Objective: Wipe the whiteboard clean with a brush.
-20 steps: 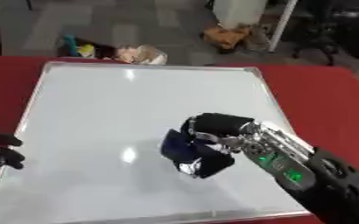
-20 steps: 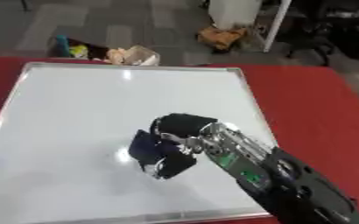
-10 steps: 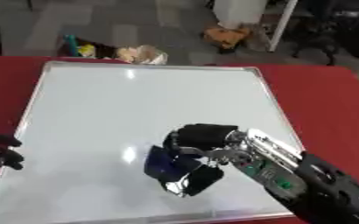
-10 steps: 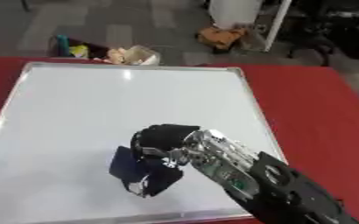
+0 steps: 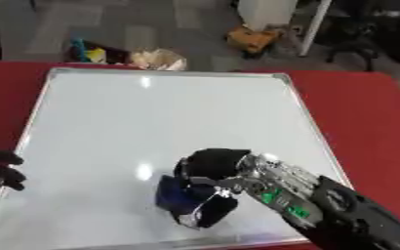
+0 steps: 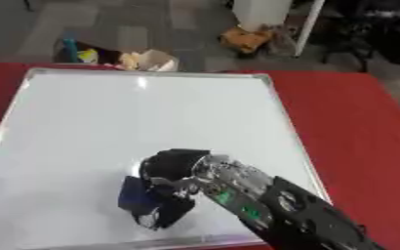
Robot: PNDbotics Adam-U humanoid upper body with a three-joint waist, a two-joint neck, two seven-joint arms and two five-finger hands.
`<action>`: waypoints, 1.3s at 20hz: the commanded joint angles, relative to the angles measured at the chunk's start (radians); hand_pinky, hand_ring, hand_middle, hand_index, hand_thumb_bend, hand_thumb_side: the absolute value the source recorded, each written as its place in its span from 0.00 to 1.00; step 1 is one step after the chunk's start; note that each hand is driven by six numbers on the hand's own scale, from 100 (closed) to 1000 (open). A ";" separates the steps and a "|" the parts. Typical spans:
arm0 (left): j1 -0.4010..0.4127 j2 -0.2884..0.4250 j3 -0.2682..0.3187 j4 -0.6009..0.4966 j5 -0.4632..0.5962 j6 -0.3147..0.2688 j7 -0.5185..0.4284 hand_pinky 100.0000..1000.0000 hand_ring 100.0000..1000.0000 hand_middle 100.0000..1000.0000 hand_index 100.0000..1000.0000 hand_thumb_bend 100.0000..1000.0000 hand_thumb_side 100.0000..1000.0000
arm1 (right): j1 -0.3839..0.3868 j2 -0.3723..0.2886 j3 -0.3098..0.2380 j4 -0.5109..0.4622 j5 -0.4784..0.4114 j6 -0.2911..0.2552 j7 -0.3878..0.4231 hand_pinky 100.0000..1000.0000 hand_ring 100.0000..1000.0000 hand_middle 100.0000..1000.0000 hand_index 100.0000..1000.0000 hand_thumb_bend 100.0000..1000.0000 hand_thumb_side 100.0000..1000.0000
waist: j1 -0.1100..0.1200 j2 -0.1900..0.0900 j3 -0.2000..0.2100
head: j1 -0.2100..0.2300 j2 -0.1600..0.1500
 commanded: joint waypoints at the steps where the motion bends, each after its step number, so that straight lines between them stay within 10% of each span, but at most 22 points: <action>1: -0.012 0.007 0.000 -0.013 -0.003 -0.003 -0.005 0.50 0.52 0.58 0.65 0.71 1.00 | -0.015 0.000 0.009 0.010 0.021 -0.037 0.013 0.80 0.60 0.54 0.55 0.00 0.83 | 0.006 -0.013 0.001 | -0.002 0.008; 4: -0.011 0.007 0.000 -0.013 -0.003 -0.002 -0.006 0.50 0.52 0.58 0.65 0.71 1.00 | -0.013 0.000 0.022 0.008 0.019 -0.079 0.053 0.82 0.66 0.61 0.60 0.00 1.00 | 0.005 -0.014 0.000 | -0.002 0.009; 12: -0.008 0.007 0.001 -0.011 -0.003 -0.002 -0.005 0.50 0.52 0.58 0.65 0.71 1.00 | -0.009 -0.020 -0.002 -0.077 -0.020 -0.131 0.175 0.88 0.81 0.85 0.75 0.00 1.00 | 0.003 -0.018 -0.006 | 0.002 0.012; 26: -0.003 0.009 0.006 -0.010 -0.002 -0.002 -0.001 0.50 0.52 0.58 0.65 0.71 1.00 | 0.015 -0.066 -0.131 -0.281 -0.107 -0.054 0.221 0.87 0.77 0.76 0.68 0.00 1.00 | 0.002 -0.023 -0.017 | 0.013 0.014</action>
